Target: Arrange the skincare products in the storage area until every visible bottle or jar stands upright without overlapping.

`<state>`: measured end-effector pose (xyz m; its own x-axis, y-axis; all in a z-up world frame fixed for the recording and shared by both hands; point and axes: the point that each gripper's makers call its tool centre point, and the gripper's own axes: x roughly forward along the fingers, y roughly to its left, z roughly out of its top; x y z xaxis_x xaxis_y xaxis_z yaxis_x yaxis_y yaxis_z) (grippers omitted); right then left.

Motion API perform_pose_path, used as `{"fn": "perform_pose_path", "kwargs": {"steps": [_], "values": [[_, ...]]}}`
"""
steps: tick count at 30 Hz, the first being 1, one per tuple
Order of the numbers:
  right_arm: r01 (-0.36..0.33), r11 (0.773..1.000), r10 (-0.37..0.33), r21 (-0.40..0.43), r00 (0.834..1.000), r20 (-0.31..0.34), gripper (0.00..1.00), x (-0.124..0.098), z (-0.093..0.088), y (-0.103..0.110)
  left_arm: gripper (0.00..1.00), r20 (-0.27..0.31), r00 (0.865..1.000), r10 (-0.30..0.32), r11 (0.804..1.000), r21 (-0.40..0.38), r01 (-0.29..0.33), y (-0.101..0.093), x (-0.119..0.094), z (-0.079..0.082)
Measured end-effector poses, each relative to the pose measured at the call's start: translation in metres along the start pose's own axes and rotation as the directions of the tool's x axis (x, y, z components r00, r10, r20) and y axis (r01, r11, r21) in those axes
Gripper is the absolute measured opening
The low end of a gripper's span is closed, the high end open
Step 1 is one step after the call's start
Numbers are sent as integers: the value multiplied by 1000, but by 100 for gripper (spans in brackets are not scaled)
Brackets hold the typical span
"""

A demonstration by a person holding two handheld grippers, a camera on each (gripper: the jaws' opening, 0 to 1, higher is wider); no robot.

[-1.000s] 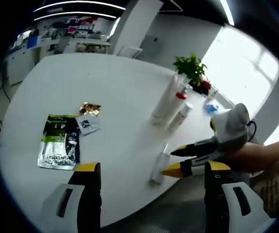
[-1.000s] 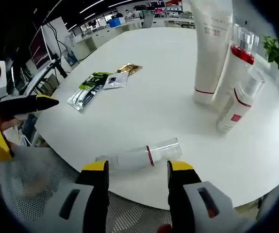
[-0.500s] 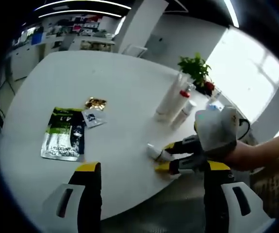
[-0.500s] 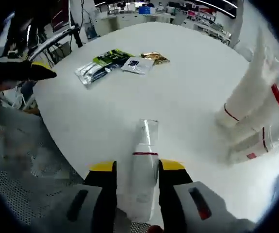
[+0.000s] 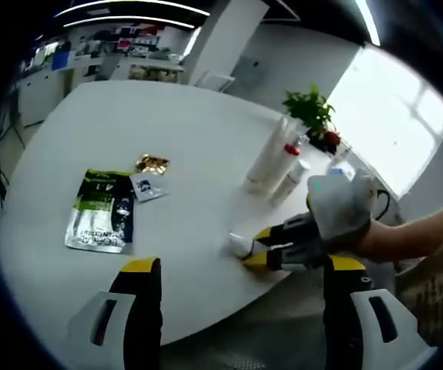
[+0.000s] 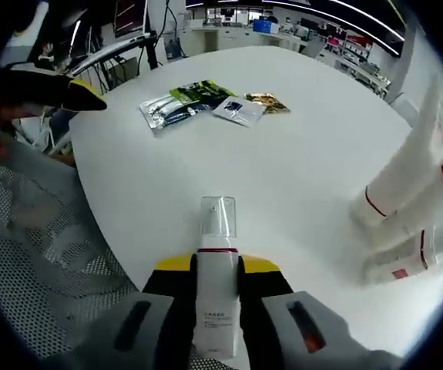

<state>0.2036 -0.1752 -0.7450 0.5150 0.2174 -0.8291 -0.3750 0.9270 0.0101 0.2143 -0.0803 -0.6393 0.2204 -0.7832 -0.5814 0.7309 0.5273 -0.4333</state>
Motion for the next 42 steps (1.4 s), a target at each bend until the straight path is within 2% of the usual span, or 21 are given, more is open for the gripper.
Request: {"fn": "perform_pose_path", "kwargs": {"steps": [6,10,14,22,27,30,32,33,35,37,40,42], "values": [[-3,996,-2,88,999,51,20,-4,3,-3,84,-4,1000,-4,1000,20,4,-5,-2,2],[2,994,-15,108,992,126,20,-13,21,-9,84,-7,1000,-10,999,34,10,-7,-2,5],[9,993,-29,119,986,167,20,-22,34,-13,84,-8,1000,-20,999,44,20,-12,1,8],[27,989,-58,147,975,213,20,-37,39,-22,84,-8,999,-50,997,55,51,-24,8,13],[36,984,-82,175,961,263,20,-51,40,-27,84,4,997,-80,996,38,79,-33,13,19],[43,982,-98,184,947,305,20,-61,42,-31,84,28,994,-103,995,3,103,-41,16,26],[42,981,-108,190,930,351,20,-71,48,-31,82,47,991,-123,992,-31,124,-46,19,32],[49,981,-114,189,930,349,20,-74,48,-31,82,58,989,-134,989,-48,136,-48,20,35],[45,980,-121,193,909,400,20,-84,55,-32,81,77,986,-147,985,-77,153,-50,21,40],[50,978,-130,200,902,412,20,-91,57,-33,80,98,982,-159,980,-107,170,-55,23,46],[39,979,-134,202,866,482,20,-108,68,-32,80,124,974,-190,969,-135,207,-65,26,56],[48,977,-147,207,856,496,20,-118,71,-33,79,136,969,-207,964,-139,225,-71,27,61]]}}
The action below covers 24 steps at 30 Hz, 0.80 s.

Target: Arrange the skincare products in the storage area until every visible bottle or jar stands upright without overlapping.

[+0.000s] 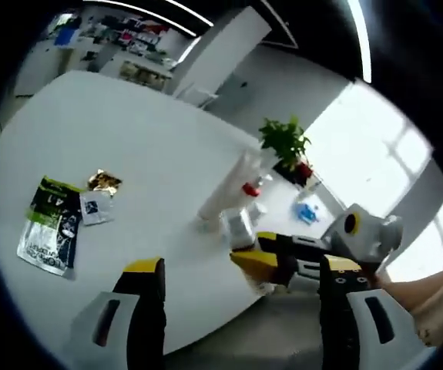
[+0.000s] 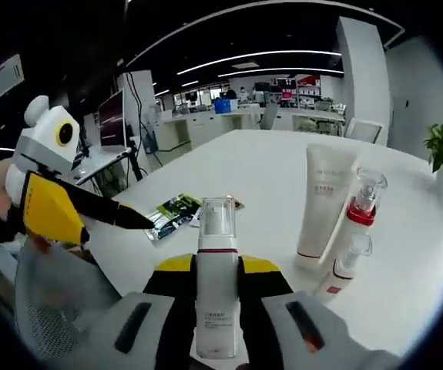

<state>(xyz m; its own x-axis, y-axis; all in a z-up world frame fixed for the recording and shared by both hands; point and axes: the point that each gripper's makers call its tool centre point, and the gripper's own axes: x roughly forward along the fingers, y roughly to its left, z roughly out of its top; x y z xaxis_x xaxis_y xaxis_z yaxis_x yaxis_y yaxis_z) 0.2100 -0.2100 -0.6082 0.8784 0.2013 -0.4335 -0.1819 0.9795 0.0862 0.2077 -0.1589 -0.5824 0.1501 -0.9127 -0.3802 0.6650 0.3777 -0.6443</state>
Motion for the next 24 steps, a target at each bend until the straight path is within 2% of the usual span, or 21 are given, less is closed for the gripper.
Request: {"fn": "perform_pose_path", "kwargs": {"steps": [5,9,12,17,24], "values": [[20,999,-22,27,997,73,20,-16,20,-4,76,27,998,-59,998,-4,59,-23,12,11],[40,998,-46,53,992,115,20,-29,31,-9,67,60,993,-100,995,2,100,-39,20,22],[48,997,-56,60,990,133,20,-35,35,-10,61,59,991,-121,992,24,120,-49,26,26],[56,998,-62,42,986,155,20,-45,41,-11,52,26,988,-150,987,65,148,-62,40,29],[92,995,-84,-41,982,172,20,-53,48,-12,39,-26,982,-188,978,90,189,-75,51,25]]}}
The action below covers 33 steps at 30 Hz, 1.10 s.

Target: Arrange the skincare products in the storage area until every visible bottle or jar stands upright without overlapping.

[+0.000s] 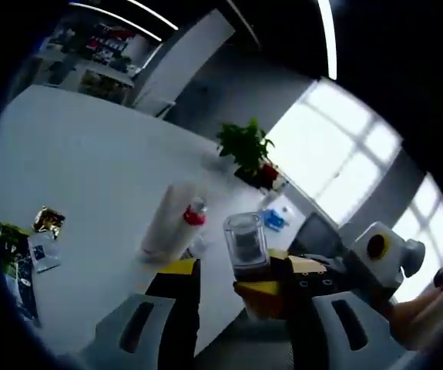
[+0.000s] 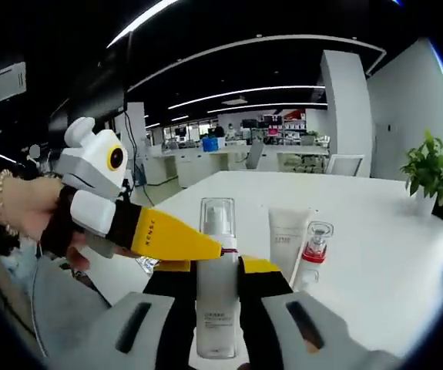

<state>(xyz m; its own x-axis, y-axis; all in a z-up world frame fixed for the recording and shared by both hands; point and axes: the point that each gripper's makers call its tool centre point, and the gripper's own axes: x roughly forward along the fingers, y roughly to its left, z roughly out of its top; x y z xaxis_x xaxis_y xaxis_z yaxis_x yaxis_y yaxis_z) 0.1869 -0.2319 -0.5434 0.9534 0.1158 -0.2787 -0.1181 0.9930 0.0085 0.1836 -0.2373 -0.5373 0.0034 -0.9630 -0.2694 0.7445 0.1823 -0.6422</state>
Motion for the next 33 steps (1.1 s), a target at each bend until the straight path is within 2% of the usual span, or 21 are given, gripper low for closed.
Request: {"fn": "perform_pose_path", "kwargs": {"steps": [6,12,15,17,19,20,23,24,27,30,33], "values": [[-7,996,6,-85,1000,-13,20,0,-2,5,30,-29,999,-15,1000,23,16,-3,5,-1],[1,999,0,-44,1000,7,20,0,2,2,20,-17,1000,-19,1000,17,20,-2,6,3],[9,999,-9,-42,1000,5,20,-1,2,1,20,-13,1000,-23,1000,16,24,-3,8,4],[9,999,-9,-39,1000,5,20,-1,2,1,19,-23,999,-22,1000,7,22,-3,8,4],[13,999,-13,-43,1000,0,20,-1,1,1,17,-56,998,-16,999,-40,14,-3,9,2],[14,999,-14,-44,1000,-1,21,-1,0,1,17,-60,998,-10,1000,1,10,-3,9,3],[18,1000,-18,-24,1000,-1,21,0,-2,0,16,-86,996,-2,999,38,5,-5,10,1],[29,999,-29,-36,1000,-2,21,0,-3,-1,16,-97,995,5,996,91,4,-6,11,1],[36,999,-36,-15,999,0,21,-1,-3,-4,16,-123,992,13,988,153,6,-10,14,2],[41,999,-41,-25,999,-2,21,-3,-3,-6,16,-149,989,17,974,225,17,-13,15,3],[44,998,-45,-34,999,-7,21,-4,-5,-7,16,-184,983,29,949,315,31,-16,16,1]]}}
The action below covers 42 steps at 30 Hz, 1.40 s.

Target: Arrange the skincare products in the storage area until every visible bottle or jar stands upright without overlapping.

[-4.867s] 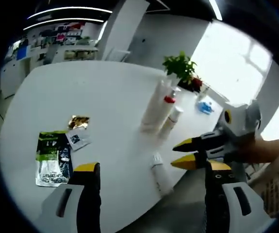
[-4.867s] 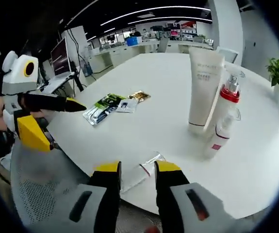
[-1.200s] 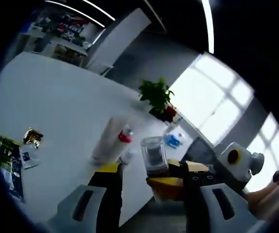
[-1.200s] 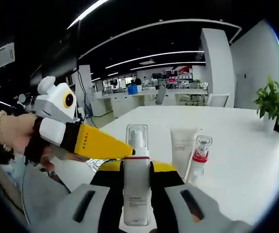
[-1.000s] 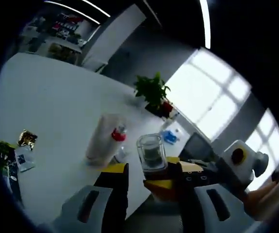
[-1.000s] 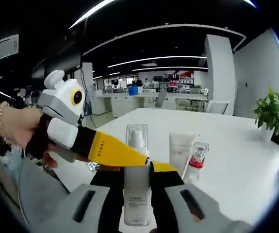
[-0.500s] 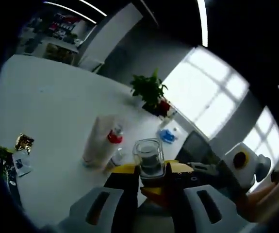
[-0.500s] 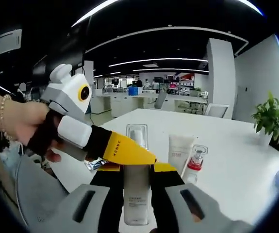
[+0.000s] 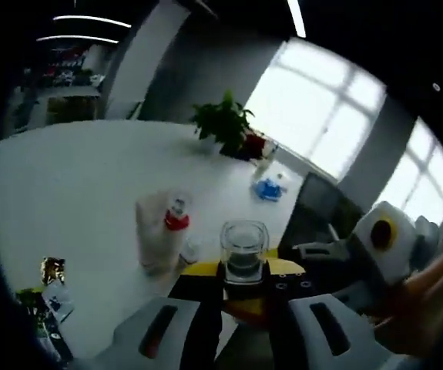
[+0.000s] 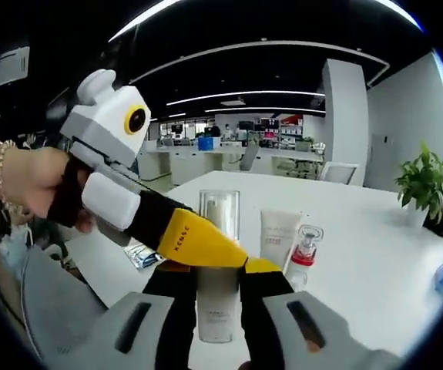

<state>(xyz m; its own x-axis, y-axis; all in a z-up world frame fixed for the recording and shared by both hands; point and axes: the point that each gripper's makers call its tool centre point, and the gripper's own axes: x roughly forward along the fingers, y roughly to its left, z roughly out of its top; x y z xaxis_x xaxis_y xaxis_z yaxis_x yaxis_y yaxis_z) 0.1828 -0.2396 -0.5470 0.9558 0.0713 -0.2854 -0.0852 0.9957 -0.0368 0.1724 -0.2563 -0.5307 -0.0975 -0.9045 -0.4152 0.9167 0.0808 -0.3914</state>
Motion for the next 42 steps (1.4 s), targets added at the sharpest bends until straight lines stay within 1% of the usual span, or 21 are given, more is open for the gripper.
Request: {"fn": "perform_pose_path", "kwargs": {"steps": [3,4,5,7,8,10,11,13,18,22,30,33,36,42], "values": [[2,1000,-2,-10,1000,-11,21,0,-6,0,16,-43,999,13,995,103,-8,-3,2,-4],[2,1000,-2,-13,1000,-15,21,0,-8,0,16,-59,998,20,989,146,-11,-4,2,-5],[3,1000,-3,-12,1000,-18,22,0,-9,0,16,-64,998,21,987,162,-11,-5,3,-6],[3,1000,-3,-11,1000,-23,22,0,-12,0,16,-86,996,28,973,231,-8,-7,4,-8],[4,1000,-4,-12,1000,-28,22,0,-14,0,16,-97,995,29,962,273,-1,-8,6,-9],[6,1000,-7,-13,999,-39,22,-1,-18,0,16,-118,993,30,950,311,8,-7,8,-11],[9,1000,-9,-14,999,-42,22,-1,-19,-1,16,-127,991,31,940,340,14,-8,9,-12],[14,1000,-15,-13,999,-46,22,-1,-21,-2,16,-135,990,33,930,368,19,-9,11,-13],[29,999,-30,-25,998,-60,22,-2,-26,-5,16,-159,987,34,908,418,36,-9,17,-16],[31,999,-32,-15,997,-67,23,-2,-33,-8,16,-174,984,22,898,436,57,-8,22,-20],[36,999,-33,25,995,-99,23,-6,-51,-10,16,-195,981,11,895,440,77,-2,30,-30],[47,998,-43,44,994,-104,26,-7,-55,-15,16,-193,981,0,889,449,88,1,34,-31],[63,996,-56,63,992,-113,31,-9,-60,-21,16,-193,981,1,885,457,89,8,39,-33],[85,993,-75,84,990,-117,36,-15,-65,-28,16,-175,984,-8,890,447,86,22,47,-35]]}}
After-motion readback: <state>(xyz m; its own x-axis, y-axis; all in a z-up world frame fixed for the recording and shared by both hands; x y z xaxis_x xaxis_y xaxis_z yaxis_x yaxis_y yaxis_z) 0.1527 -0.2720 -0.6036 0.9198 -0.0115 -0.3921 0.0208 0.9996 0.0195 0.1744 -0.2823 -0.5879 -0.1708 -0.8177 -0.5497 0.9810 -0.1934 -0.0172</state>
